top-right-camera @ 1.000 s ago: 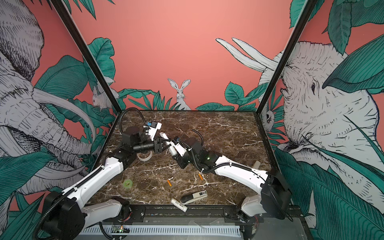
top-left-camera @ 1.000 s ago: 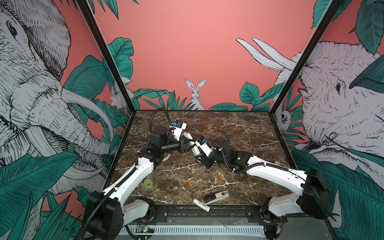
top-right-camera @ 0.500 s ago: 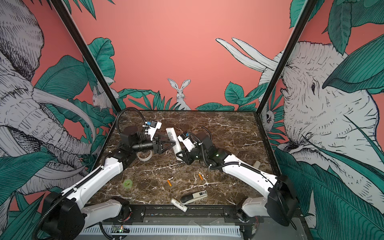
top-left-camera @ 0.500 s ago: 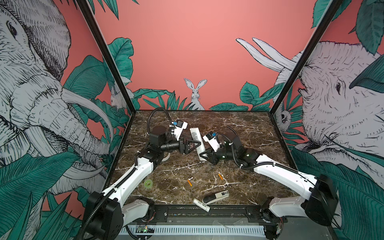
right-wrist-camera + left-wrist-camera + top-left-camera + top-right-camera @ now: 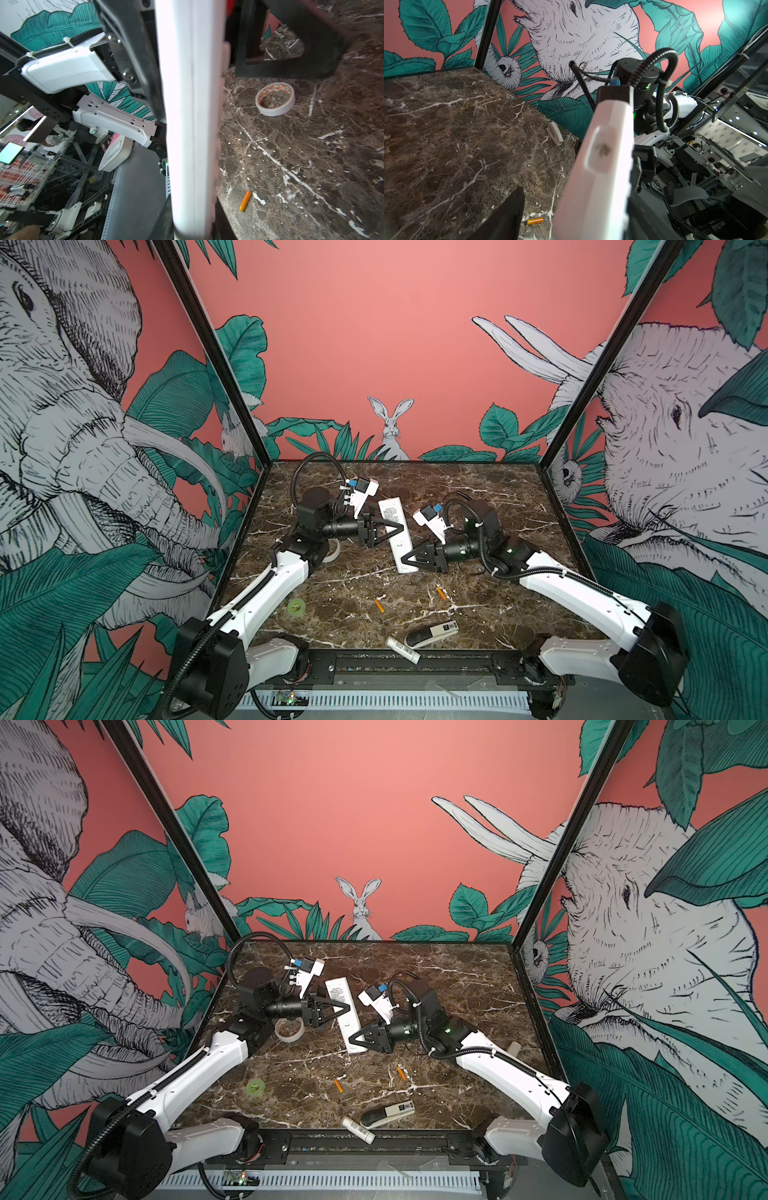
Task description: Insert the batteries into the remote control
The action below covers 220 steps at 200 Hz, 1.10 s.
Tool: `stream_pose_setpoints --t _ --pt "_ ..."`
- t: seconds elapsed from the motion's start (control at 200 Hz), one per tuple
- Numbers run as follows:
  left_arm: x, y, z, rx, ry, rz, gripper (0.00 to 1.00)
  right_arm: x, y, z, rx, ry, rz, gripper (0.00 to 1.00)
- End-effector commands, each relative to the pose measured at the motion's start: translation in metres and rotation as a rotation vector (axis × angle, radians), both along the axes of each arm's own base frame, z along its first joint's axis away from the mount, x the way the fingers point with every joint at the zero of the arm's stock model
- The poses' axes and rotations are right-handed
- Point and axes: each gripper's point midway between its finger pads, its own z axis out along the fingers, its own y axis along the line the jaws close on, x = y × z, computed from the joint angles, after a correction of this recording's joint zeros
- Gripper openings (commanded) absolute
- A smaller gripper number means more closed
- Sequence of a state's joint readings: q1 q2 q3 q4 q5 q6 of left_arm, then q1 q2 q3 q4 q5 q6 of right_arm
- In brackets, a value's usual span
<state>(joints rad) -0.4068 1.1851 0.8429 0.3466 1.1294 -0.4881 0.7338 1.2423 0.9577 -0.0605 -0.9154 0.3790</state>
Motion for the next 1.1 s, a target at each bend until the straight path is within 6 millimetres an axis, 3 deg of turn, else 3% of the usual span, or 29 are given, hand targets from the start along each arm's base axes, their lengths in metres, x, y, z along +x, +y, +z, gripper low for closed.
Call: stream_pose_setpoints --t 0.0,0.195,0.455,0.625,0.745,0.845,1.005,1.06,1.095 --pt "-0.013 0.001 0.023 -0.016 -0.066 -0.078 0.65 -0.014 -0.002 0.020 0.078 -0.025 0.085 0.13" --pt "-0.019 0.001 0.026 0.012 -0.074 -0.115 0.53 -0.019 -0.003 0.019 0.088 -0.006 0.132 0.13" --pt "-0.022 -0.001 0.025 0.026 -0.044 -0.178 0.28 -0.016 -0.004 0.014 0.077 0.008 0.148 0.14" --pt "-0.018 -0.001 0.021 0.053 -0.049 -0.155 0.09 -0.012 -0.004 0.012 0.073 -0.006 0.135 0.22" --pt "-0.008 0.000 0.013 0.088 -0.052 -0.081 0.05 -0.012 -0.007 0.014 0.069 -0.034 0.119 0.36" --pt "0.004 0.002 0.005 0.122 -0.062 0.009 0.01 -0.005 -0.012 0.009 0.037 -0.058 0.049 0.57" --pt "0.034 0.011 -0.020 0.174 -0.042 0.215 0.00 0.028 -0.024 -0.016 -0.051 -0.053 -0.204 0.80" --pt "0.045 0.014 -0.030 0.173 -0.023 0.285 0.00 0.044 -0.031 -0.027 -0.077 -0.036 -0.327 0.98" --pt "0.052 0.016 -0.037 0.167 -0.010 0.328 0.00 0.053 -0.036 -0.034 -0.085 -0.022 -0.401 1.00"
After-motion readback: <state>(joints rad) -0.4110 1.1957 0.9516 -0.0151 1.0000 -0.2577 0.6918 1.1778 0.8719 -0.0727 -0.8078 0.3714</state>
